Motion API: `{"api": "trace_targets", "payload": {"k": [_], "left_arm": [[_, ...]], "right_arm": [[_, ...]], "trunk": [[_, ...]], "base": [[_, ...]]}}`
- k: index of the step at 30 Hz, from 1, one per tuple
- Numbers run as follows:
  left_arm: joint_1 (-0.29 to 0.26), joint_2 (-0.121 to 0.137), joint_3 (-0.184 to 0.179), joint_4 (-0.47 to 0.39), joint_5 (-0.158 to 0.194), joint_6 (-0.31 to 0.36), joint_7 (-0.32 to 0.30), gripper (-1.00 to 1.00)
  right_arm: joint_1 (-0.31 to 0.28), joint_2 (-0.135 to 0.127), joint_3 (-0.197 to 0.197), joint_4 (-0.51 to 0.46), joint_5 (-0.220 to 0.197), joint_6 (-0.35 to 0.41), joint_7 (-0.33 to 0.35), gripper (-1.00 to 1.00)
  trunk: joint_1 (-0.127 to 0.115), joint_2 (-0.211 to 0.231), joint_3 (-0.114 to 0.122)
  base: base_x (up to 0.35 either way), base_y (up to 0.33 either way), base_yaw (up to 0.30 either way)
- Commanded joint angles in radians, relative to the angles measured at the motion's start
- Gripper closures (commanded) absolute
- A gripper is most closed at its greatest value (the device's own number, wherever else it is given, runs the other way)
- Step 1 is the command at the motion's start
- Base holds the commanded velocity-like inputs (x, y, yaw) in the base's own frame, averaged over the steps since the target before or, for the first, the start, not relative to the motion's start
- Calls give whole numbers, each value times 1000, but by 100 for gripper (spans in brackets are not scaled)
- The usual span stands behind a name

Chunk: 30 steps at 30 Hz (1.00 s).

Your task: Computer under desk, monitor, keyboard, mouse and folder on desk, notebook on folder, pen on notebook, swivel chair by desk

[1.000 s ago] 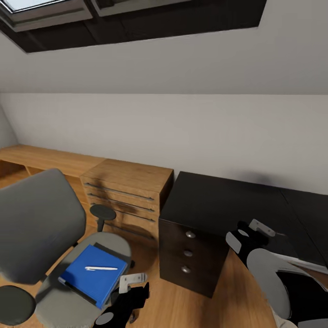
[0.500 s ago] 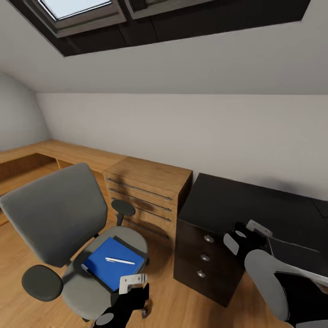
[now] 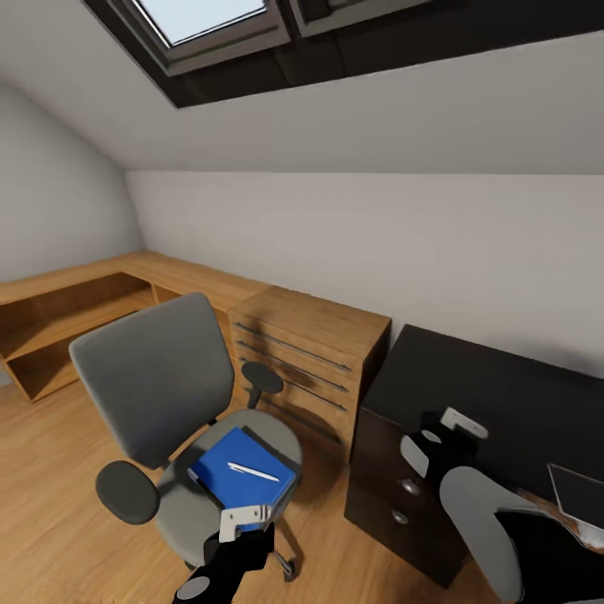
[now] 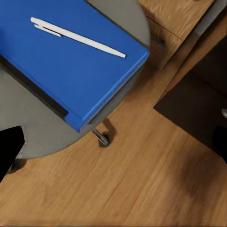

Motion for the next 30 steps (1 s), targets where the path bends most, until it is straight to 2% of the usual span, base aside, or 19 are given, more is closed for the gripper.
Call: {"api": "trace_targets", "payload": {"k": [1,5,8,10,11,12,13,14,15,16,17,18,21,26,30], "left_arm": [[0,0,-1,-1,10,2,9,-100],[0,0,-1,-1,10,2,9,-100],[0,0,-1,-1,9,2,9,-100],[0,0,-1,-1,9,2,9,-100],[0,0,-1,-1,9,1,9,-100],[0,0,-1,-1,9,1,9,-100],[0,0,-1,-1,9,1,9,-100],[0,0,-1,-1,9,0,9,-100],[0,0,-1,-1,9,0,9,-100],[0,0,-1,-1,9,0,9,-100],[0,0,-1,-1,9,0,9,-100],[0,0,-1,-1,8,0,9,-100],[0,2,-1,-1,8,0,9,-100],[0,7,0,-1,8,-1,9,-100],[0,8,0,-1,8,-1,9,-100]], "right_arm": [[9,12,-5,-19,17,-5,1,-100],[55,40,-5,-82,60,-1,0,-100],[118,67,-5,-169,100,18,-3,-100],[130,73,-5,-188,108,28,-4,-100],[186,92,-5,-286,132,92,-8,-100],[206,97,-5,-321,138,114,-9,-100],[277,108,0,-444,151,191,-11,-100],[307,111,7,-498,154,225,-11,-100],[334,114,20,-546,155,257,-10,-100],[381,117,67,-630,153,316,-7,-100],[387,117,78,-640,153,323,-7,-100],[401,118,111,-657,150,337,-5,-100],[411,128,163,-671,148,348,12,-100],[432,135,189,-675,147,351,34,-100],[435,137,192,-675,147,349,37,-100]], "trunk": [[0,-1,-1],[0,-1,-1],[0,-1,-1],[0,-1,-1],[0,-1,-1],[0,-1,-1],[0,-1,-1],[0,-1,-1],[0,-1,-1],[0,-1,-1],[0,-1,-1],[0,-1,-1],[0,-1,-1],[0,-1,-1],[0,-1,-1]], "base": [[0,0,279],[0,0,279],[0,0,279],[0,0,279],[0,0,279],[0,0,279],[0,0,279],[0,0,279],[0,0,279],[0,0,279],[0,0,279],[0,0,279],[0,0,241],[0,0,73],[0,0,9]]}}
